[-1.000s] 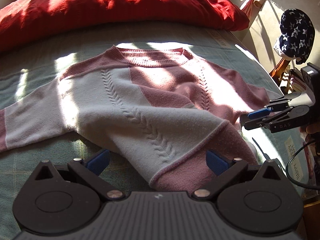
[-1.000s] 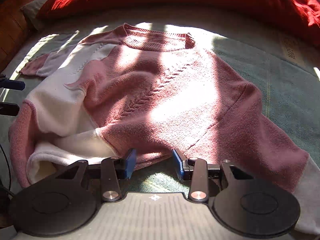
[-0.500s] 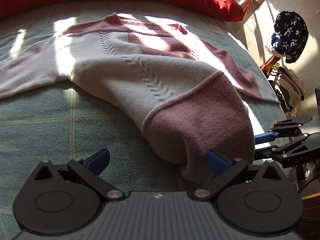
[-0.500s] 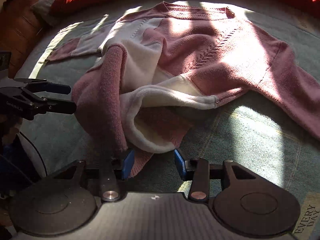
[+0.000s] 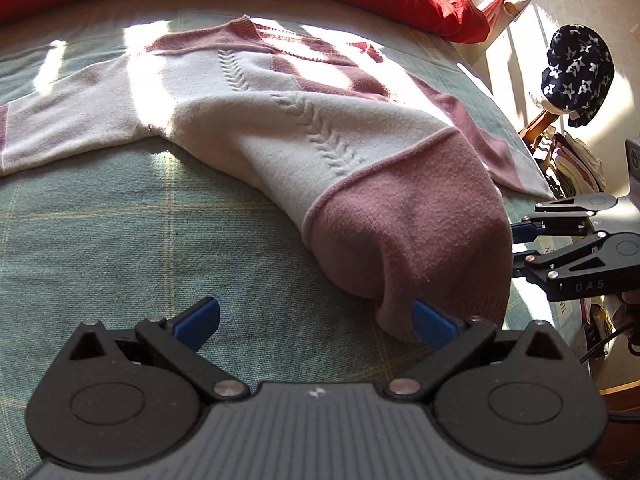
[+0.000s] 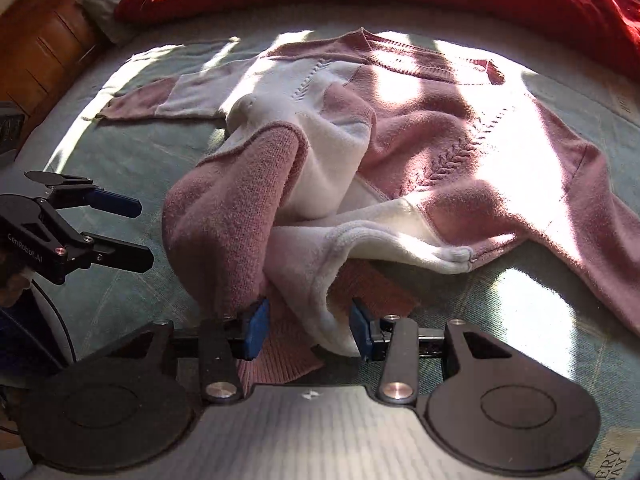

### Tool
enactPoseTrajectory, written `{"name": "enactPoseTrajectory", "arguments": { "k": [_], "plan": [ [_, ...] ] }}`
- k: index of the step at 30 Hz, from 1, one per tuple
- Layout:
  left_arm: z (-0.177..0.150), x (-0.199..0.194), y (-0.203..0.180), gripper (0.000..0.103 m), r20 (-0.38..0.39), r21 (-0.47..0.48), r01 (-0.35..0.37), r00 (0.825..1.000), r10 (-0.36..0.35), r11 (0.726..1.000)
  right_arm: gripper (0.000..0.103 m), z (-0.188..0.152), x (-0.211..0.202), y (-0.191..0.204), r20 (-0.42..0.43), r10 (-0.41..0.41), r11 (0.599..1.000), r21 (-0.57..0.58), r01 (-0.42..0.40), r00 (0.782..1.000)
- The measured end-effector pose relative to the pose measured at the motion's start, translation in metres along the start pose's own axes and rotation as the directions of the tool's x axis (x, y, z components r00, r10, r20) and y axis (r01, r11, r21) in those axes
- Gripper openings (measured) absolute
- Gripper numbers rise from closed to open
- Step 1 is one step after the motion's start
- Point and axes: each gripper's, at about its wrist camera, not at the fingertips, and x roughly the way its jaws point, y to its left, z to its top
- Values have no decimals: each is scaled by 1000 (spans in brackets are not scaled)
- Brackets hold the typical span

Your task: Fold clothes

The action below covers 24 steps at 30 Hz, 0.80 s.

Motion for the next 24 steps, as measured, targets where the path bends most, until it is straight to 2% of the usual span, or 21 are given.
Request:
{"name": "enactPoseTrajectory", "arguments": {
  "k": [5, 6, 7, 12, 16, 21, 24],
  "plan": [
    [-4, -4, 10, 102, -4, -15, -11, 1000, 10, 1000, 45, -1, 24, 14, -29, -25, 998, -64, 23, 999],
    [-4, -5, 11, 102, -6, -16, -12, 1000, 11, 1000, 27, -1, 26, 14, -36, -41, 996, -76, 38, 999],
    [-5, -5, 12, 102, -7, -16, -12, 1000, 12, 1000, 15, -1, 27, 14, -47, -61, 995, -81, 57, 997],
    [-4, -5, 15, 102, -11, -18, -13, 1000, 13, 1000, 14, 1, 5, 9, -60, -91, 993, -83, 86, 994],
    [-1, -5, 11, 102, -11, 1, 0, 1000, 0, 1000, 14, -1, -17, 4, -100, -148, 985, -107, 138, 984],
    [4, -5, 4, 102, -10, 41, 9, 1000, -8, 999, 14, -14, -39, -16, -169, -239, 970, -90, 227, 956],
    [4, -4, 3, 102, -16, 45, 7, 1000, -6, 999, 14, -21, -47, -32, -201, -302, 953, -72, 293, 932]
  ]
}}
